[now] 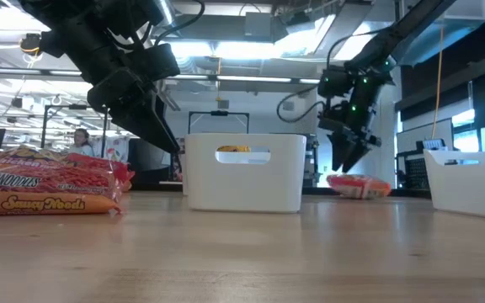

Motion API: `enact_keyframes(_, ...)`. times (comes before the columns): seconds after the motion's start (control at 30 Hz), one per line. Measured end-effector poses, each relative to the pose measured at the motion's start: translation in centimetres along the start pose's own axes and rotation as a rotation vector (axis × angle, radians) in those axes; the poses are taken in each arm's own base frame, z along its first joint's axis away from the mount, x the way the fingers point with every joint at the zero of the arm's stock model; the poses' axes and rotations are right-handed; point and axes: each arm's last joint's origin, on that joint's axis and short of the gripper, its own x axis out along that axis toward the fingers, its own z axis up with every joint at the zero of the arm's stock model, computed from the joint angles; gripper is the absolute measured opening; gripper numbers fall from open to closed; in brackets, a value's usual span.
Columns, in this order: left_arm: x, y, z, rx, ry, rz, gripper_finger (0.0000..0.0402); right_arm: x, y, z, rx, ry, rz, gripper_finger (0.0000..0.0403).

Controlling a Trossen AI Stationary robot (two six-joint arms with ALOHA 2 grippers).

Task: Sort Maruchan noodles
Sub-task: Put the orange noodle pack into the bottom right white bin

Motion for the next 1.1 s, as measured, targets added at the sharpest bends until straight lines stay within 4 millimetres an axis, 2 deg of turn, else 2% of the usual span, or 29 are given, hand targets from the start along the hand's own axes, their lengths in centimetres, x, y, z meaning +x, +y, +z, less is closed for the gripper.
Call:
enact_keyframes(0.13, 0.0, 0.0, 0.0, 0.005, 0.0, 0.0, 0.024, -1.1, -0.6, 0.9, 0.004, -0.028, -0.149, 0.0177)
enact_keyframes(0.3, 0.0, 0.0, 0.0, 0.005, 0.0, 0.0, 0.024, -1.3, -2.9, 0.8, 0.053, -0.019, -0.347, 0.0177)
enact_keyframes(0.43, 0.0, 0.0, 0.0, 0.005, -0.002, 0.0, 0.024, -0.7, -4.6, -0.2, 0.098, 0.019, -0.382, 0.0177)
enact_keyframes(0.53, 0.0, 0.0, 0.1, 0.003, -0.009, -0.001, 0.024, 0.0, -5.0, -1.2, 0.102, 0.061, -0.351, 0.0177)
enact_keyframes(0.83, 0.0, 0.0, 0.7, 0.023, -0.067, -0.004, 0.024, 0.6, -4.2, -3.1, 0.072, 0.182, -0.216, 0.0177)
enact_keyframes(1.1, 0.0, 0.0, 0.7, 0.023, -0.067, -0.004, 0.024, 0.3, -0.7, -5.0, 0.04, 0.384, 0.012, 0.0177)
